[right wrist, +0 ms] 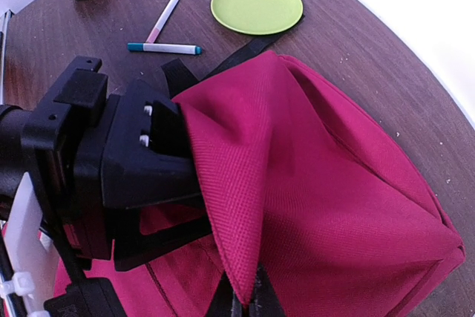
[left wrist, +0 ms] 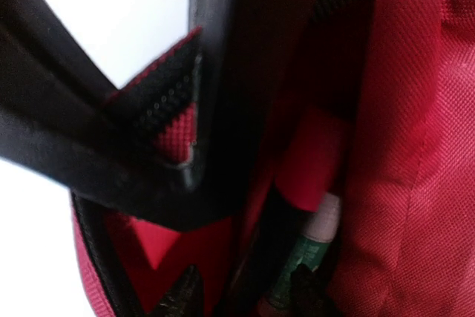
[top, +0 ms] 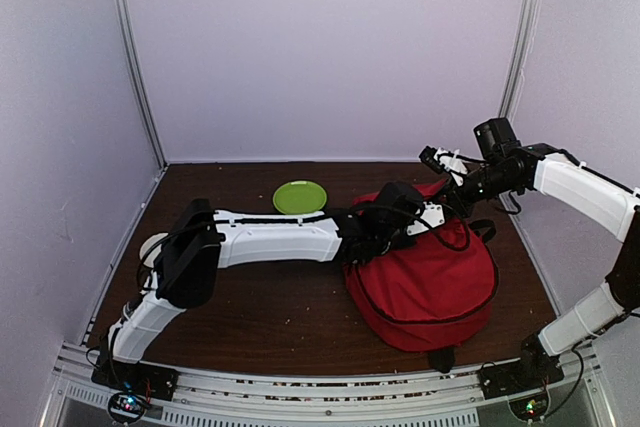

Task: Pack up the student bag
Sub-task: Place the pen in the lower front pocket of the bag.

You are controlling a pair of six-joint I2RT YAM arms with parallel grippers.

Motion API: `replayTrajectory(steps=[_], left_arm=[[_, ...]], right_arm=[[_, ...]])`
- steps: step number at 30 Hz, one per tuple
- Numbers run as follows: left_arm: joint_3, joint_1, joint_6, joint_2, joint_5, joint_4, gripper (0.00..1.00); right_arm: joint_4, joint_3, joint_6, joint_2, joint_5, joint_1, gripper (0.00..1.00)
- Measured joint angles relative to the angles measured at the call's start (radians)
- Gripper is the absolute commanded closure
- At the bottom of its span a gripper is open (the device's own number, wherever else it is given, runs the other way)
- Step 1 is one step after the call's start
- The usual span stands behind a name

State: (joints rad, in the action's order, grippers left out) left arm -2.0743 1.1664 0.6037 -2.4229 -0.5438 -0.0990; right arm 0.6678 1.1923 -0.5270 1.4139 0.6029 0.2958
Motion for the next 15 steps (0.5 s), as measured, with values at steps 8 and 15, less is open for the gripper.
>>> replayTrajectory(steps=[8,15], left_arm=[[0.029,0.002,-0.031,0.005,-0.004,0.026,0.5],[0.187,0.017,-0.051,0.105,0.0,0.077,0.51]], right_arm=[[0.001,0.0,0.001,0.0,0.004,0.003,1.0],[0.005,0.0,0.003,0.0,0.012,0.008,1.0]])
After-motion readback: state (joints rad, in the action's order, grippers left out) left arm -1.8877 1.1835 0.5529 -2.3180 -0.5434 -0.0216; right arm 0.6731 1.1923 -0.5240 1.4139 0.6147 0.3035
